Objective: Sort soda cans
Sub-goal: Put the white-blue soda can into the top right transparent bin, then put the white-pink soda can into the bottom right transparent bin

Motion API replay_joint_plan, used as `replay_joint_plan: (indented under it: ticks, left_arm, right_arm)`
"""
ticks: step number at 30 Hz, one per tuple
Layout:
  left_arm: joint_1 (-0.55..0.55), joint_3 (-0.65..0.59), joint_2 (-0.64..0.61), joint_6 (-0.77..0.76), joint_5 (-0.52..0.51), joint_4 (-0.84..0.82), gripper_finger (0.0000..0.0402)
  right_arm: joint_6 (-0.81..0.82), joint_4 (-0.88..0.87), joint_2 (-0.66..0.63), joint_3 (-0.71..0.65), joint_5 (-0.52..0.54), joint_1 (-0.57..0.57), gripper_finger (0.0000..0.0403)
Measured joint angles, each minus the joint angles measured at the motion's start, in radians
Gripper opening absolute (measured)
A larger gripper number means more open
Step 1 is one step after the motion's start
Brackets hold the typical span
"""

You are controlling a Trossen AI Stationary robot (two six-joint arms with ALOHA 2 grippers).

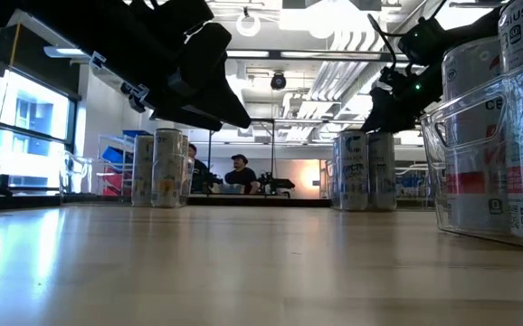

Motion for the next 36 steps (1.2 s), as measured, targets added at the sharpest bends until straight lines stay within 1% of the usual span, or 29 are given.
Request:
replay_joint_plan:
  ticks: [3,6,8,12,14,16,18,20,23,25,27,29,30,32,34,36]
  left_arm:
    - [0.000,0.000,0.000,0.000,0.000,0.000,0.0300]
    - [-0.001,0.000,0.000,0.000,0.000,0.000,0.0300]
    - [-0.002,0.000,0.000,0.001,0.003,0.000,0.0301]
    - [0.005,0.000,0.000,0.018,0.047,0.000,0.0301]
    - [0.011,0.000,0.000,-0.002,0.055,0.004,0.0301]
    - [0.024,-0.001,0.000,0.003,0.056,0.045,0.0301]
    - [0.034,-0.001,0.000,0.084,0.049,0.132,0.0301]
    - [0.039,-0.001,-0.010,0.217,0.050,0.230,0.0301]
    - [0.028,-0.001,-0.071,0.408,0.103,0.344,0.0301]
    - [0.003,-0.001,-0.141,0.502,0.164,0.350,0.0301]
    - [-0.043,0.000,-0.218,0.565,0.193,0.292,0.0301]
    - [-0.095,0.014,-0.293,0.591,0.197,0.171,0.0301]
    - [-0.123,0.044,-0.325,0.584,0.199,0.074,0.0301]
    - [-0.178,0.137,-0.366,0.509,0.206,-0.181,0.0301]
    - [-0.225,0.260,-0.365,0.396,0.218,-0.454,0.0301]
    - [-0.264,0.376,-0.337,0.278,0.255,-0.703,0.0301]
  right_arm:
    - [-0.005,0.003,-0.012,0.000,0.000,0.000,0.0300]
    - [-0.013,-0.031,-0.055,0.012,-0.001,0.001,0.0301]
    - [-0.023,-0.036,-0.105,0.037,-0.001,0.001,0.0301]
    - [-0.004,-0.079,-0.216,0.077,0.001,0.023,0.0301]
    - [0.018,-0.079,-0.272,0.078,-0.032,0.063,0.0302]
    - [0.046,-0.071,-0.315,0.080,-0.105,0.118,0.0302]
    - [0.073,-0.070,-0.338,0.078,-0.185,0.188,0.0302]
    - [0.089,-0.065,-0.345,0.078,-0.247,0.269,0.0302]
    - [0.091,-0.056,-0.336,0.077,-0.262,0.407,0.0302]
    - [0.085,-0.045,-0.317,0.077,-0.239,0.500,0.0302]
    - [0.073,-0.027,-0.295,0.077,-0.215,0.583,0.0302]
    - [0.061,0.001,-0.270,0.077,-0.180,0.656,0.0302]
    - [0.051,0.010,-0.257,0.077,-0.160,0.688,0.0302]
    - [0.039,0.036,-0.231,0.077,-0.120,0.742,0.0302]
    - [0.023,0.044,-0.207,0.077,-0.083,0.782,0.0302]
    - [0.012,0.052,-0.184,0.077,-0.044,0.811,0.0302]
